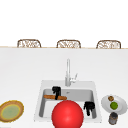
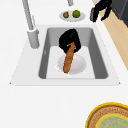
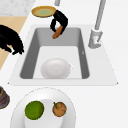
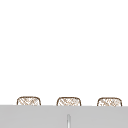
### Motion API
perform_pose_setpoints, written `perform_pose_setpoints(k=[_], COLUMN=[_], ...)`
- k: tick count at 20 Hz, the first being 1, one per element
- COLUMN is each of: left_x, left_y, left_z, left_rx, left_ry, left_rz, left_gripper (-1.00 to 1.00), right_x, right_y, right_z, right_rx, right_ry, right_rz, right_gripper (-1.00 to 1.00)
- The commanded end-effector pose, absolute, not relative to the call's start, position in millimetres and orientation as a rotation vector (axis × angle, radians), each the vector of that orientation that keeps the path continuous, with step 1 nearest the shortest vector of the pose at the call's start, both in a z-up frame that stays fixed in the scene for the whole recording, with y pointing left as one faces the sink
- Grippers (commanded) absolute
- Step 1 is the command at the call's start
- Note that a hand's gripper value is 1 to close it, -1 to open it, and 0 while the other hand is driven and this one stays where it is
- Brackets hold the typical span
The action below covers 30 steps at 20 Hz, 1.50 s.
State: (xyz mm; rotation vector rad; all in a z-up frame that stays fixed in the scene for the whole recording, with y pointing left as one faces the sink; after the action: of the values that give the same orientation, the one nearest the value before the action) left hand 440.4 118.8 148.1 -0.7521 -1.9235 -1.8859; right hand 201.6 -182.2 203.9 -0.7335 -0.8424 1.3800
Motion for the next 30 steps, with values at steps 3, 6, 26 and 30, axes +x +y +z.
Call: perform_pose_setpoints(k=[3, 6, 26, 30], left_x=[438.3, 438.7, 421.3, 406.7], left_y=[144.1, 157.1, 255.9, 283.0], left_z=[185.0, 202.0, 247.1, 242.1], left_rx=[-0.774, -0.785, -0.803, -0.796], left_ry=[-1.878, -1.865, -1.816, -1.844], left_rz=[-1.809, -1.791, -1.802, -1.794], left_gripper=[1.0, 1.0, 1.0, 1.0], right_x=[201.6, 201.6, 201.6, 201.6], right_y=[-182.2, -182.2, -182.2, -182.2], right_z=[203.9, 203.9, 203.9, 203.9], right_rx=[-0.734, -0.734, -0.734, -0.734], right_ry=[-0.842, -0.842, -0.842, -0.842], right_rz=[1.38, 1.38, 1.38, 1.38], right_gripper=[0.0, 0.0, 0.0, 0.0])
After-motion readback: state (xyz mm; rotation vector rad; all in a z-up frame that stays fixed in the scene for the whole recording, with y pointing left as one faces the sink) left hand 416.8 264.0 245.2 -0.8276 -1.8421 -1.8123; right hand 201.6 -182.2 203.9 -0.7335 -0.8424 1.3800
